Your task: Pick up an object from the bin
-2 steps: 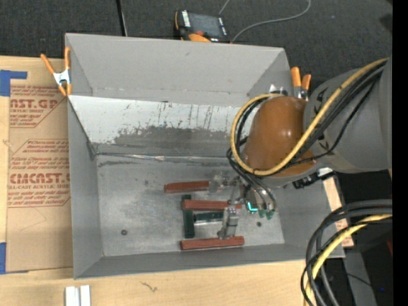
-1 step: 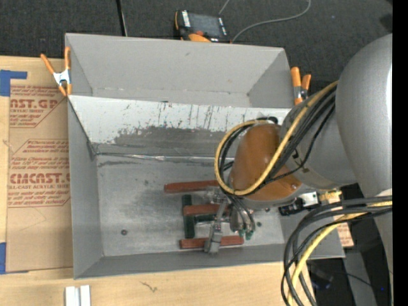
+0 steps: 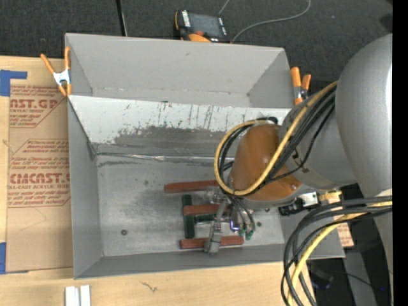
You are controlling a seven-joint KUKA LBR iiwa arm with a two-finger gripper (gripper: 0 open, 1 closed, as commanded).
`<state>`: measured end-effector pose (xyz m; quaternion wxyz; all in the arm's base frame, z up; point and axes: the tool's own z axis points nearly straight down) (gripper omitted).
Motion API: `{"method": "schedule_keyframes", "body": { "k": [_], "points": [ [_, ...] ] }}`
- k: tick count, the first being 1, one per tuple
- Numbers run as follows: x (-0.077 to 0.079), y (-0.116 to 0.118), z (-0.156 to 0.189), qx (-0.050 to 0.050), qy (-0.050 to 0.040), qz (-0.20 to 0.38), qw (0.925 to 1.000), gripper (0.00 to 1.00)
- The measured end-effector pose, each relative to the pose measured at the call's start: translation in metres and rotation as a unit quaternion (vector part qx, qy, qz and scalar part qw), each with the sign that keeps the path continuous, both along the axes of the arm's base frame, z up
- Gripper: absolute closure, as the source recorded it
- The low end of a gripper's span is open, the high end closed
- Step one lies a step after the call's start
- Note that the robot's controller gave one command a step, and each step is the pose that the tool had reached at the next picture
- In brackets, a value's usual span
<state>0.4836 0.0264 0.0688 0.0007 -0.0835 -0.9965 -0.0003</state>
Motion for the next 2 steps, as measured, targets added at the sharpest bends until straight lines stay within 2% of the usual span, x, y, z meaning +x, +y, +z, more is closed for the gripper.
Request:
{"method": "schedule_keyframes", "body": {
  "k": [2],
  "points": [
    [0.0000, 0.0002, 0.0001, 0.000, -0.0001, 0.000, 1.0000, 0.00]
  ]
}}
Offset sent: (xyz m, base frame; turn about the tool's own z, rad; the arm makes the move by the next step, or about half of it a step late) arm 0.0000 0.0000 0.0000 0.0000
